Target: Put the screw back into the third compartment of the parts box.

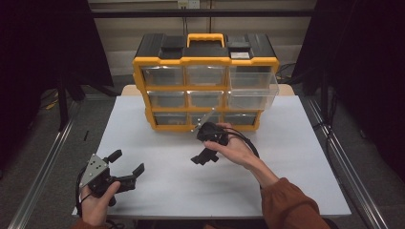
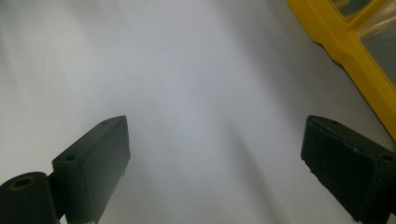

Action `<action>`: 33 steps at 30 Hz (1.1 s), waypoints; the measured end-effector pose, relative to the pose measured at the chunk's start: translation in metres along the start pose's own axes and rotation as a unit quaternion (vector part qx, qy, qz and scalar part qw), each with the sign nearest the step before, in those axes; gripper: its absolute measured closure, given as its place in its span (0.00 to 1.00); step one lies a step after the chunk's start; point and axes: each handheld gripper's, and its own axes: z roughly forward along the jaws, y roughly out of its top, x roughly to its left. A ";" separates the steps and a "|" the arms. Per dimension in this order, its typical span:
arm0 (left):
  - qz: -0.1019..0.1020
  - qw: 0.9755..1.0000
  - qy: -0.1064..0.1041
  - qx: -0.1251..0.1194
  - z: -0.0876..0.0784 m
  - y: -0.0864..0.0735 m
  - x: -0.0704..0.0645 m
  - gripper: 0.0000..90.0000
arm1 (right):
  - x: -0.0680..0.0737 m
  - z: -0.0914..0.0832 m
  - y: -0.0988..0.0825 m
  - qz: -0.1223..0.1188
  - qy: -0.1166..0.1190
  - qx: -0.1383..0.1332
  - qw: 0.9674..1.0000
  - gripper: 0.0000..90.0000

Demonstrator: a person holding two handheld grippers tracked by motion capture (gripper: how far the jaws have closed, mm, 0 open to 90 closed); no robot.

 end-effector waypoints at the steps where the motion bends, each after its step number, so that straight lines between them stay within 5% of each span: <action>1: 0.000 1.000 0.000 -0.001 0.000 0.000 0.000 0.04 | -0.001 0.000 -0.003 0.004 0.001 -0.004 1.000 0.08; 4: 0.001 1.000 0.000 -0.001 0.000 0.000 0.000 0.04 | -0.002 -0.001 -0.015 -0.001 0.015 -0.035 0.999 0.08; 11: 0.002 1.000 0.001 -0.003 -0.001 0.001 -0.001 0.03 | -0.002 -0.007 -0.045 0.034 -0.028 -0.069 0.997 0.07; 14: 0.001 1.000 0.001 -0.003 -0.001 0.001 -0.001 0.03 | -0.004 -0.017 -0.061 0.055 -0.032 -0.112 0.992 0.05; 21: 0.001 1.000 0.003 -0.004 -0.001 0.001 -0.001 0.03 | -0.006 -0.032 -0.091 0.085 -0.048 -0.161 0.982 0.03; 33: 0.002 1.000 0.004 -0.002 -0.002 0.000 -0.001 0.03 | -0.004 -0.058 -0.140 0.123 -0.123 -0.227 0.958 0.03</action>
